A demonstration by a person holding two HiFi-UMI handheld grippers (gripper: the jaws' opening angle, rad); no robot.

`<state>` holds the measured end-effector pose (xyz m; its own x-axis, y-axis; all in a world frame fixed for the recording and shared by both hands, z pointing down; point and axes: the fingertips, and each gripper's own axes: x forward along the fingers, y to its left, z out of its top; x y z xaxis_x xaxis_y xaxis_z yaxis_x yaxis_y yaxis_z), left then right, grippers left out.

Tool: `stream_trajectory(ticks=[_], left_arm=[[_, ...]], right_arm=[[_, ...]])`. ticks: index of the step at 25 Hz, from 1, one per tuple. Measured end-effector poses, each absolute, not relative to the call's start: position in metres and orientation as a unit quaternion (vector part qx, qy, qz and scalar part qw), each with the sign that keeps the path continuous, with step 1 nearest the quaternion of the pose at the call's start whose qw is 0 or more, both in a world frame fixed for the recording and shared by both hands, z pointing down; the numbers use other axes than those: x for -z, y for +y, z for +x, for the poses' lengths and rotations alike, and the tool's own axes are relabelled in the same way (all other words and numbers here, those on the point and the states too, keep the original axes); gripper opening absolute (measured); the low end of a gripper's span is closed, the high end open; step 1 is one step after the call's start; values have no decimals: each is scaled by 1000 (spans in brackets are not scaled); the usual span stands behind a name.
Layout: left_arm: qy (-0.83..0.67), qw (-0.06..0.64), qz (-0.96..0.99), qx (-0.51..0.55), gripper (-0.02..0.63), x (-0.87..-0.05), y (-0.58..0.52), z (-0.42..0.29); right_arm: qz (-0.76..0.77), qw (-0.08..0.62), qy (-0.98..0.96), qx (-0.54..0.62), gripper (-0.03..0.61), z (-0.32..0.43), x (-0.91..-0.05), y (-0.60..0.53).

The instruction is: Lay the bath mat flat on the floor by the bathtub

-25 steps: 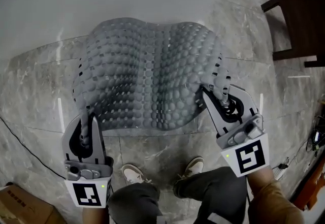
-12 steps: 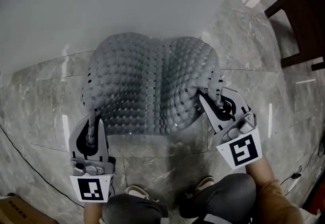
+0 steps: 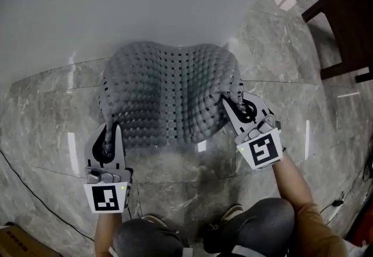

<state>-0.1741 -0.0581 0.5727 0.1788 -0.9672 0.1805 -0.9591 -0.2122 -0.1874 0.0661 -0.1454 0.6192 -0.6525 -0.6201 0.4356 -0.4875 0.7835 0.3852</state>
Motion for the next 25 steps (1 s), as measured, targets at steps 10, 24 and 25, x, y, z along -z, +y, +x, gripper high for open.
stream_trajectory(ticks=[10, 24, 25], left_arm=[[630, 22, -756, 178, 55, -608, -79, -181], [612, 81, -733, 286, 80, -642, -68, -189], [605, 91, -733, 296, 80, -642, -68, -183]], right_arm=[[333, 308, -888, 74, 40, 84, -684, -173], [358, 361, -855, -104, 58, 133, -767, -149], [359, 364, -852, -108, 60, 134, -769, -149]])
